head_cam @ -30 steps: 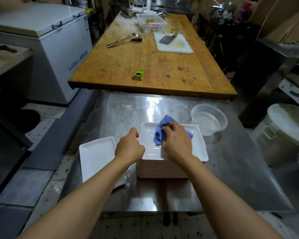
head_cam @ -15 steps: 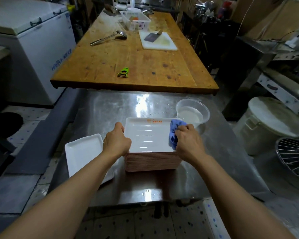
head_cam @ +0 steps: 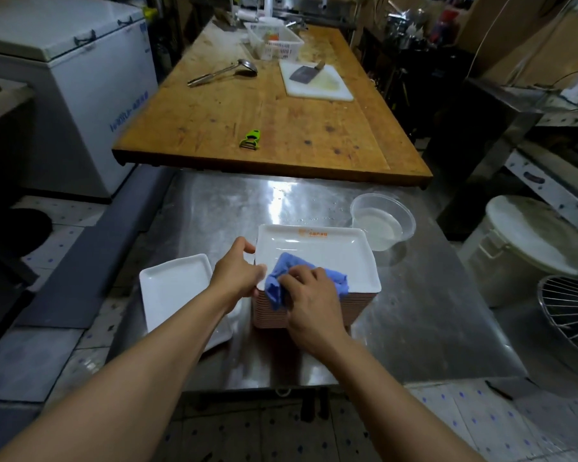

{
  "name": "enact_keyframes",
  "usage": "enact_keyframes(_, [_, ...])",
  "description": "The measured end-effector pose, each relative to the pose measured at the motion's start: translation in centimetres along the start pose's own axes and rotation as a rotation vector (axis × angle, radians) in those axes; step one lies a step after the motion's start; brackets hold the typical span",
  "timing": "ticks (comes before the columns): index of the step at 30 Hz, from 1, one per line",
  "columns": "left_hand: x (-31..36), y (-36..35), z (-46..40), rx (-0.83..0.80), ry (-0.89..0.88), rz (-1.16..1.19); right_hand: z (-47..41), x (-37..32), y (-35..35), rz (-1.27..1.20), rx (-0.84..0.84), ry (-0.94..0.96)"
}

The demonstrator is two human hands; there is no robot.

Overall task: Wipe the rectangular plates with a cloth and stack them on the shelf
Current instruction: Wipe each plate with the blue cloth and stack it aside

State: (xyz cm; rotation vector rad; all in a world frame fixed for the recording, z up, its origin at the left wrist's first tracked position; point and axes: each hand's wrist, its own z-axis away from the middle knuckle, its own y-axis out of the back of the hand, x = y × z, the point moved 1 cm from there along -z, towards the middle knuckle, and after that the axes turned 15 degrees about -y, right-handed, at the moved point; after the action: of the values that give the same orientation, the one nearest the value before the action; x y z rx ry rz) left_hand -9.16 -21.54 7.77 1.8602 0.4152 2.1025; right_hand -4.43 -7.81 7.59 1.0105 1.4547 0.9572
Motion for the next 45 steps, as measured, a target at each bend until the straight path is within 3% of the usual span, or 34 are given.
enact_keyframes(7, [-0.1,0.4,-0.1,-0.011,0.014,0.002,0.2,0.7,-0.4,-0.033,-0.038,0.082])
enact_keyframes(14, [-0.1,0.3,-0.5,-0.015,0.025,-0.036,-1.5,4.3,1.9,-0.02,-0.043,-0.194])
enact_keyframes(18, [-0.2,0.0,-0.6,-0.021,0.005,-0.046,-3.1,1.7,0.8,-0.052,-0.172,-0.015])
enact_keyframes(22, [0.0,-0.1,-0.5,-0.022,-0.033,-0.081,-5.2,-0.5,-0.6,-0.041,-0.183,0.063])
enact_keyframes(26, [0.0,-0.2,-0.6,0.003,-0.038,-0.173,-6.4,0.6,-1.4,0.008,-0.146,0.026])
enact_keyframes(32, [0.3,-0.3,-0.8,0.023,-0.015,-0.308,-6.7,5.9,1.7,0.146,-0.073,-0.182])
enact_keyframes(35, [0.4,-0.4,-0.8,0.039,-0.007,-0.356,-6.0,7.6,2.9,0.233,-0.041,-0.16])
enact_keyframes(42, [0.8,-0.9,-0.6,0.091,-0.028,-0.422,-2.1,7.6,3.3,0.123,0.111,-0.065])
enact_keyframes(45, [0.9,-1.1,-0.4,0.096,-0.026,-0.435,-0.7,7.1,3.8,0.145,0.032,-0.128])
